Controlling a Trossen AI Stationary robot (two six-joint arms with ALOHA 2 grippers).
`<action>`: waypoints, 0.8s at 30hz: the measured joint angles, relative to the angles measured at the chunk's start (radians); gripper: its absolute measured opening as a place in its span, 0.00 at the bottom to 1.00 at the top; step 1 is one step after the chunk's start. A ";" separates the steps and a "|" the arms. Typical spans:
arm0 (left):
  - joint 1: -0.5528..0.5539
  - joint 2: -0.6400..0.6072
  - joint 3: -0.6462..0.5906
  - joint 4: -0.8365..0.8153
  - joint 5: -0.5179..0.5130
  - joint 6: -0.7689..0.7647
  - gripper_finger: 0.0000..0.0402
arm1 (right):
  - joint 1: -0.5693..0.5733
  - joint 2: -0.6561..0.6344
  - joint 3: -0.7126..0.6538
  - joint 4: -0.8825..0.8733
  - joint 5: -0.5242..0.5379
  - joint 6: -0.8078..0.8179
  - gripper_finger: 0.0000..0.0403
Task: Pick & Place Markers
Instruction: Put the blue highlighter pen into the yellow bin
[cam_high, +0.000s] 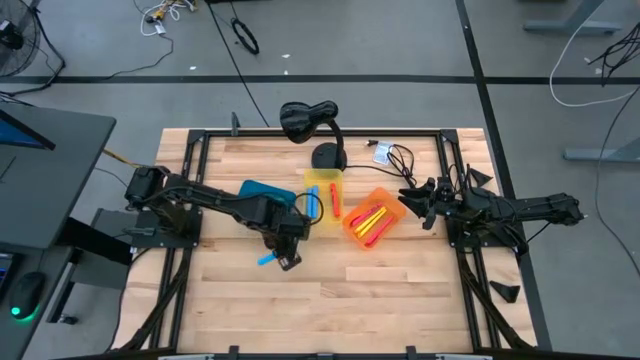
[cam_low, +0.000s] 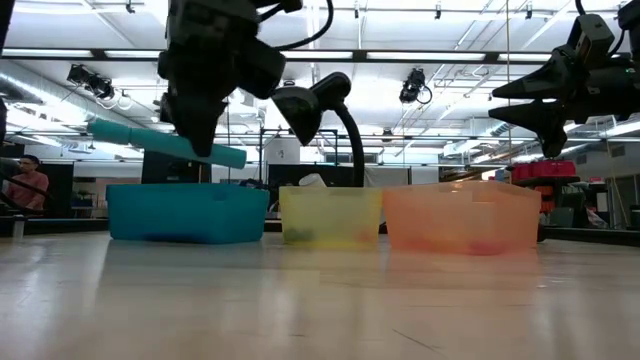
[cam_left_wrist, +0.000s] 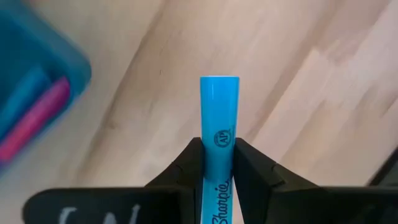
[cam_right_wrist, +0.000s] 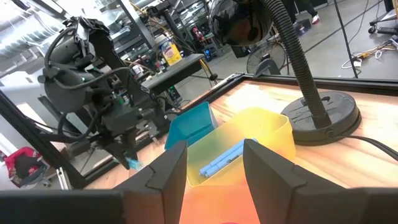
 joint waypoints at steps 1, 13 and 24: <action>0.004 0.000 0.000 0.001 0.006 -0.062 0.17 | 0.000 0.000 0.000 0.000 0.000 0.000 0.40; 0.004 0.000 0.001 0.004 -0.003 -0.694 0.17 | 0.000 0.000 0.000 0.000 0.000 0.000 0.40; 0.002 0.001 0.016 0.045 -0.071 -0.912 0.16 | 0.000 0.000 0.000 0.000 0.000 0.000 0.40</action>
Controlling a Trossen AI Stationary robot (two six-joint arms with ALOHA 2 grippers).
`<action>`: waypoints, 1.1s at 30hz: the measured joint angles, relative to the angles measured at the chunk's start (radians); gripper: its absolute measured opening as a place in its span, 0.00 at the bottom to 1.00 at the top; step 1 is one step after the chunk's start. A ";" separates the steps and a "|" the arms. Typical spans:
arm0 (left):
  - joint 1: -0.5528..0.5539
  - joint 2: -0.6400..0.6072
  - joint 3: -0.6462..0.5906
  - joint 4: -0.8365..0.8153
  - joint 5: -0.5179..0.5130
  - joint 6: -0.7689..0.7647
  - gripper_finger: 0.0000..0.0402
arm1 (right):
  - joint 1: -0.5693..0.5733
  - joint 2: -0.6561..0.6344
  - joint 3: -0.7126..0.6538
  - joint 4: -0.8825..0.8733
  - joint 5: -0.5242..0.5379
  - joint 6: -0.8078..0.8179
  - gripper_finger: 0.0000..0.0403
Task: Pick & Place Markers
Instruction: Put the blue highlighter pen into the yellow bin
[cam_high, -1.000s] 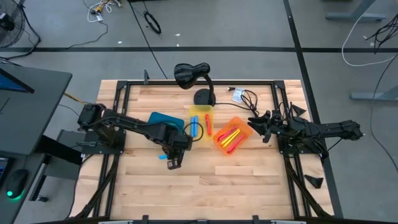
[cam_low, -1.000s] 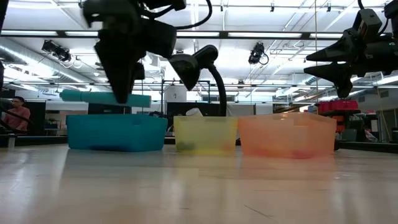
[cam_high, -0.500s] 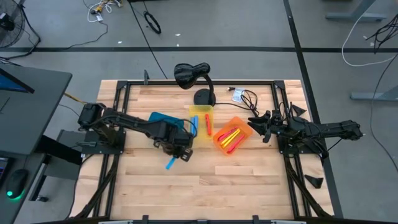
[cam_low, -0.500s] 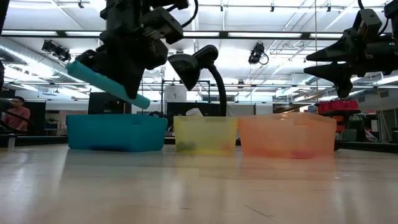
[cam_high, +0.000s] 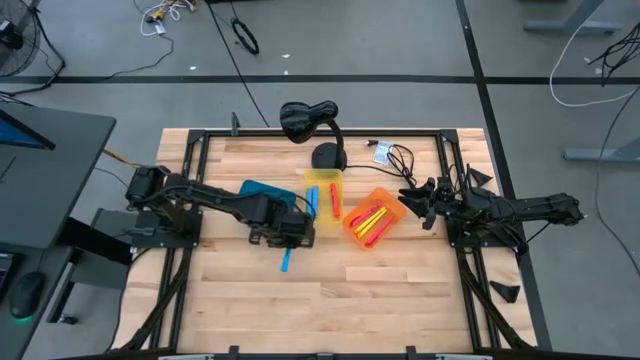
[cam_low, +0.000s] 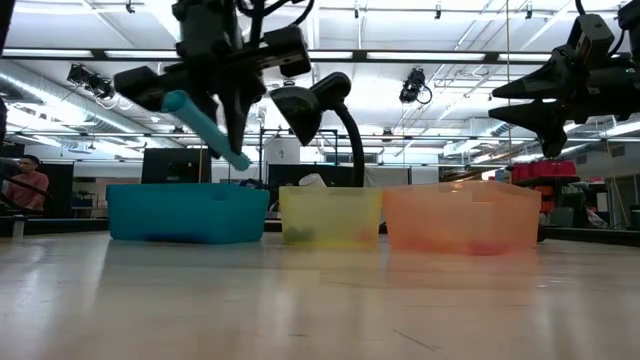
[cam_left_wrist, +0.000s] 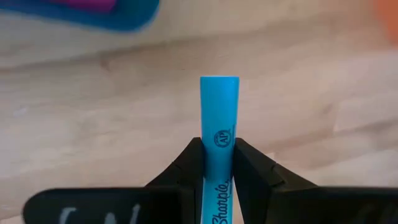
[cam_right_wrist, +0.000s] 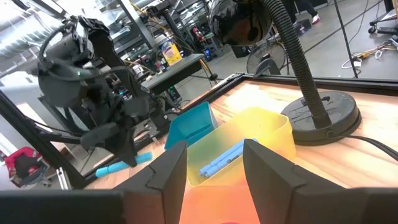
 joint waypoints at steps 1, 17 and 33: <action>0.008 0.003 0.017 -0.018 -0.012 -0.006 0.16 | 0.000 0.000 0.000 0.000 0.000 0.000 0.40; 0.214 0.156 0.272 -0.161 -0.060 0.163 0.16 | 0.000 0.000 0.000 -0.001 0.000 0.000 0.40; 0.369 0.350 0.530 -0.196 -0.190 0.225 0.16 | 0.000 0.000 0.000 -0.001 0.000 0.000 0.40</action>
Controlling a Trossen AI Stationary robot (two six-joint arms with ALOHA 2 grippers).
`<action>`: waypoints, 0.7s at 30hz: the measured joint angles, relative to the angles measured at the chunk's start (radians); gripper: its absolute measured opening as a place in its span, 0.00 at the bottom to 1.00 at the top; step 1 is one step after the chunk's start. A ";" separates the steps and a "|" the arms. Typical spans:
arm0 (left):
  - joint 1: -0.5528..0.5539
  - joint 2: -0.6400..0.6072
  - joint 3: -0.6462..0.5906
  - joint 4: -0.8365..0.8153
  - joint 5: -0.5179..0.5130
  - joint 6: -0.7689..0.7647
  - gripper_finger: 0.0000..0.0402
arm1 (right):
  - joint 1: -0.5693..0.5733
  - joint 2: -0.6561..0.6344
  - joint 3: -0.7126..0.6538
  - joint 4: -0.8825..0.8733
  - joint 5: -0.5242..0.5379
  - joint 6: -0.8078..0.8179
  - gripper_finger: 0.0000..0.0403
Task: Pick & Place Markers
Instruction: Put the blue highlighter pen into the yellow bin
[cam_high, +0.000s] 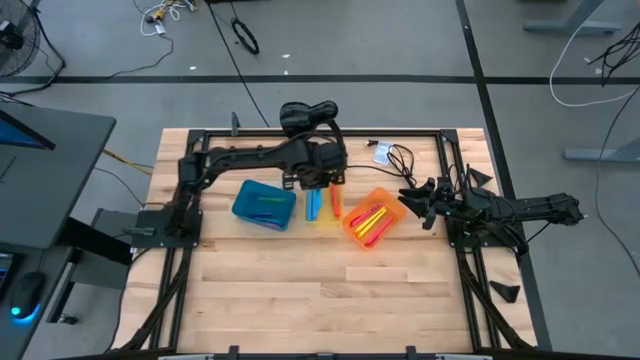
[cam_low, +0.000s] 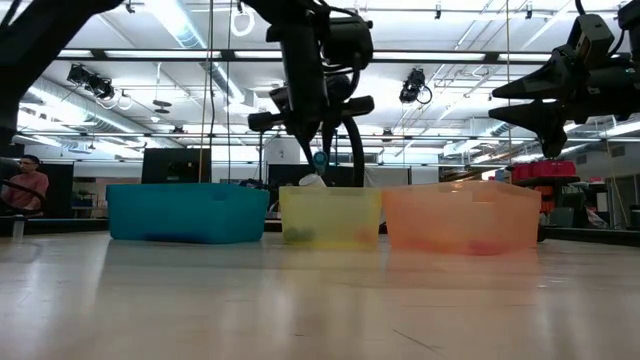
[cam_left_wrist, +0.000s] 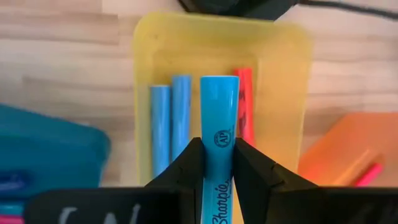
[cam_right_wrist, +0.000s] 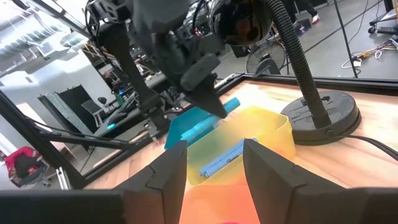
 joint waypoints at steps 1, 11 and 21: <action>0.006 0.008 0.011 0.000 -0.001 0.000 0.16 | 0.000 0.000 0.000 0.000 0.000 0.000 0.40; 0.016 0.034 0.045 0.010 -0.025 -0.001 0.16 | 0.000 0.000 0.000 0.001 0.000 0.000 0.40; -0.022 0.106 0.030 0.063 -0.024 -0.033 0.16 | 0.000 0.000 0.000 0.000 0.000 0.000 0.40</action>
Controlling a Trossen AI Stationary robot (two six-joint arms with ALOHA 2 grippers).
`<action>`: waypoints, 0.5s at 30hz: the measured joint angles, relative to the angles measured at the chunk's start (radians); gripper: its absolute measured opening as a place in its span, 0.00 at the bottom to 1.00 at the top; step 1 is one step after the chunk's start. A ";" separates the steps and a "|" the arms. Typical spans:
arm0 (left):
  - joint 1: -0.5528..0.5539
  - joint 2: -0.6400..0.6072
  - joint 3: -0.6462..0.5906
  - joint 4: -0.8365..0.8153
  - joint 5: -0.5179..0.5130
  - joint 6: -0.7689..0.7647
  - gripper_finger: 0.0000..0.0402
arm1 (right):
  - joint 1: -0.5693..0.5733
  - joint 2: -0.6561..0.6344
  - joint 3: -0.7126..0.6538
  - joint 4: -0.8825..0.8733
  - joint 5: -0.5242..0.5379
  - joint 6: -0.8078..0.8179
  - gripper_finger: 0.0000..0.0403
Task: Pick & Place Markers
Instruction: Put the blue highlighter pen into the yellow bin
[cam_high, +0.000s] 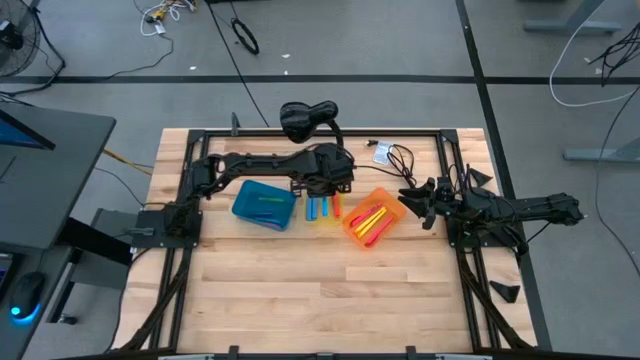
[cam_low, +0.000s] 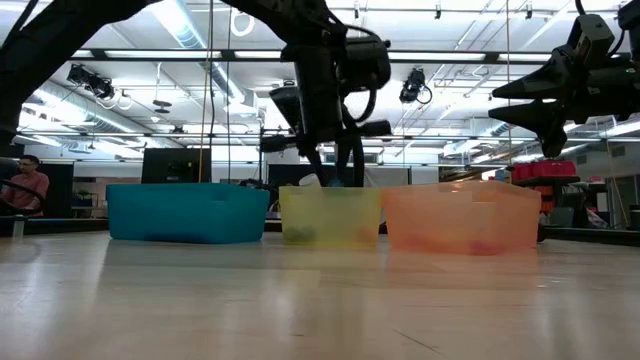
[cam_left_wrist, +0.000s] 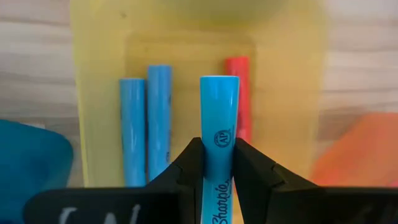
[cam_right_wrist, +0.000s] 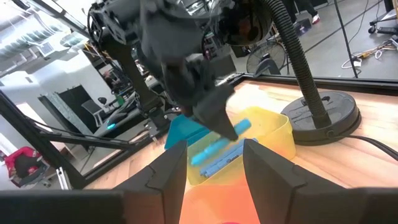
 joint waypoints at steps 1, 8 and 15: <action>-0.002 0.010 0.000 0.000 0.000 -0.001 0.16 | 0.000 0.000 0.000 0.000 0.000 0.000 0.40; -0.004 0.064 -0.002 0.037 -0.011 -0.002 0.17 | 0.000 0.000 0.000 0.000 0.000 0.000 0.40; -0.004 0.070 -0.002 0.037 -0.003 -0.012 0.21 | 0.000 0.000 0.000 0.000 0.000 0.000 0.40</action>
